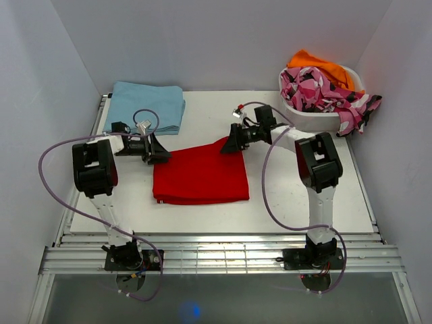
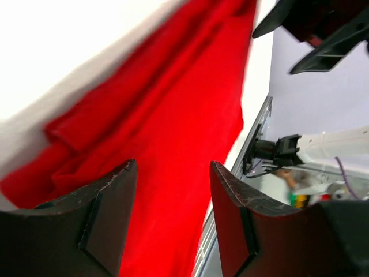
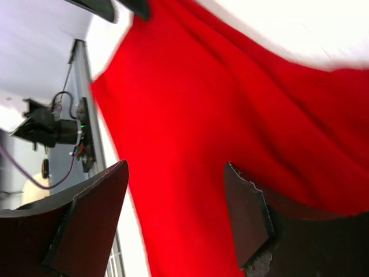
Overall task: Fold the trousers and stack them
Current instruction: Neatly place the folded trousers to the corner
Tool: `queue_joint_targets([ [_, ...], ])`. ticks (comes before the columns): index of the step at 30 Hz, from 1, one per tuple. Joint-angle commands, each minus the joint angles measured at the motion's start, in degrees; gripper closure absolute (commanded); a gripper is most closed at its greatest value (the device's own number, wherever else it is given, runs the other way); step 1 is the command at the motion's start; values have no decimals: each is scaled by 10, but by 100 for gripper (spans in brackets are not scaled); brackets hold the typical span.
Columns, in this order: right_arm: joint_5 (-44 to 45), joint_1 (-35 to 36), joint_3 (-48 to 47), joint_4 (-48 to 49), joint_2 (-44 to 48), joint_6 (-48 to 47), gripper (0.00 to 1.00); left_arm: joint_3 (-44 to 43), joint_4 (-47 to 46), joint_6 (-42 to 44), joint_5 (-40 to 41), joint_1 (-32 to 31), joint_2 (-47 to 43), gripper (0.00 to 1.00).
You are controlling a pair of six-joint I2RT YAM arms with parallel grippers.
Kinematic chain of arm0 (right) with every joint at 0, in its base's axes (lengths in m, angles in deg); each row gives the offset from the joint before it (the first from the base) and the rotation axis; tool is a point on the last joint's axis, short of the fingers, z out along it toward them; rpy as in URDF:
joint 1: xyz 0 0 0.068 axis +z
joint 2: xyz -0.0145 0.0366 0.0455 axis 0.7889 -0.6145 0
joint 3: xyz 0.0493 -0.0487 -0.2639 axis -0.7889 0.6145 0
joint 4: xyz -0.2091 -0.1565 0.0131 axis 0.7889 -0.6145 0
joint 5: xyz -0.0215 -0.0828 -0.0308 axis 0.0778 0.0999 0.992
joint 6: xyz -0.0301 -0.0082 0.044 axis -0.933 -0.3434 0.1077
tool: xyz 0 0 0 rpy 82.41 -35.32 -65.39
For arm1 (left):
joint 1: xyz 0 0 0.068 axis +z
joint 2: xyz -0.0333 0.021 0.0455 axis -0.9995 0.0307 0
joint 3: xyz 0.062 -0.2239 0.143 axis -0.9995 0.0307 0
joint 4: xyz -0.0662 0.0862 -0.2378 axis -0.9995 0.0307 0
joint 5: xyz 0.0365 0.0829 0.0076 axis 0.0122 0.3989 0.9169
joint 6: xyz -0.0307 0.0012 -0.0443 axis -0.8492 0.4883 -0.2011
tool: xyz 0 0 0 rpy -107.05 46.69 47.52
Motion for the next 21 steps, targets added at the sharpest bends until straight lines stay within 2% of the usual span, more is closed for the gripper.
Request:
queue_joint_targets([
  [1,28,-6,-4,23,-82,31,28,-4,-90,-76,18,3,60,36],
  [4,41,-12,-15,51,-116,43,29,-63,-69,-60,29,3,97,37],
  [9,80,-18,-36,34,-91,28,29,-184,-6,-12,83,2,116,34],
  [11,92,-25,-40,20,-62,19,26,-204,14,34,117,2,84,28],
  [12,102,-27,-40,3,-27,13,24,-207,27,48,127,2,64,20],
  [13,107,-34,-35,-21,-4,1,22,-198,34,62,138,2,43,15],
  [14,109,-38,-29,-33,16,-5,20,-189,43,78,147,3,18,5],
  [15,117,-42,-22,-47,57,-11,14,-176,56,104,167,3,-35,2],
  [17,134,-53,8,-91,117,-29,8,-118,52,102,196,10,-119,2],
  [18,139,-55,22,-106,134,-35,5,-95,47,87,209,16,-120,2],
  [19,141,-57,39,-119,152,-39,3,-71,47,74,219,28,-167,2],
  [21,133,-55,89,-152,198,-67,2,-7,55,70,195,45,-208,2],
])
